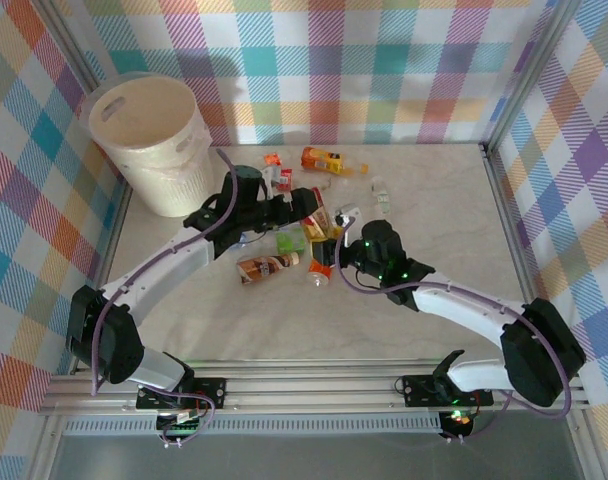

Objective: Put the plastic bottles in the bin

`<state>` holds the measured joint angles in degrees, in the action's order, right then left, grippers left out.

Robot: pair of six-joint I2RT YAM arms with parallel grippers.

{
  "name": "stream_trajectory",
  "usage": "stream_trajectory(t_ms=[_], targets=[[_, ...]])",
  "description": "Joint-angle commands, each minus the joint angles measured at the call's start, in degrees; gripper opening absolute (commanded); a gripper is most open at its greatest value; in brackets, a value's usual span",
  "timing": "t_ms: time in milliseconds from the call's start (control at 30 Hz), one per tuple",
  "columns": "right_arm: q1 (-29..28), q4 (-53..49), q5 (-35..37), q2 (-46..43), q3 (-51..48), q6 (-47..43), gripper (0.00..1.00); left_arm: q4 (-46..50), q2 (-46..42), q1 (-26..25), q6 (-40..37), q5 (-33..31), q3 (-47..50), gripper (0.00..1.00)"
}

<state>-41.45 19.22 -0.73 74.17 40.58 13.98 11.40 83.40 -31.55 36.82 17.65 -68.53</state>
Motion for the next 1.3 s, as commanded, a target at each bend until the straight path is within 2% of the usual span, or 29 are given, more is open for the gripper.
stream_trajectory(t_ms=[0, 133, 267, 367, 467, 567, 733, 833, 1033, 1267], targets=[[-0.47, 4.59, -3.29, 0.54, 2.65, 0.65, 0.44, -2.89, -1.2, -1.38, 2.97, -3.36, 2.1, 1.0], [-0.56, 5.72, -5.89, 0.97, 3.28, 1.12, 0.44, -7.66, -0.99, -1.57, 5.73, -1.26, 4.3, 1.0], [-0.52, 6.09, -7.91, 0.89, 3.46, 1.4, 0.45, -11.69, -0.47, -1.57, 7.8, 0.84, 5.63, 0.93], [-0.55, 6.06, -9.43, 0.84, 3.37, 1.16, 0.46, -13.19, -0.6, -1.55, 8.35, 0.77, 6.22, 0.82], [-0.56, 5.84, -11.14, 0.8, 3.46, 1.12, 0.46, -13.57, -0.67, -1.58, 8.34, 0.41, 6.35, 0.64], [-0.56, 4.67, -12.09, 0.87, 3.71, 1.06, 0.49, -14.57, -1.02, -1.58, 8.43, 0.48, 6.72, 0.56], [-0.56, -0.52, -15.51, 1.5, 6.1, 1.01, 0.67, -14.49, -2.09, -1.58, 8.52, -2.32, 7.82, 0.53], [-0.54, -1.39, -14.87, 1.13, 5.92, 1.14, 0.76, -14.08, -2.84, -1.56, 8.59, -3.94, 8.56, 0.53], [-0.55, -4.89, -13.6, -0.41, 6.22, -1.27, 1.0, -10.94, -3.96, -1.58, 7.52, -7.3, 8.51, 0.53], [-0.57, -9.09, -7.63, -3.62, 6.93, -4.48, 1.0, -4.88, -6.7, -1.24, 3.67, -13.56, 7.18, 0.53]])
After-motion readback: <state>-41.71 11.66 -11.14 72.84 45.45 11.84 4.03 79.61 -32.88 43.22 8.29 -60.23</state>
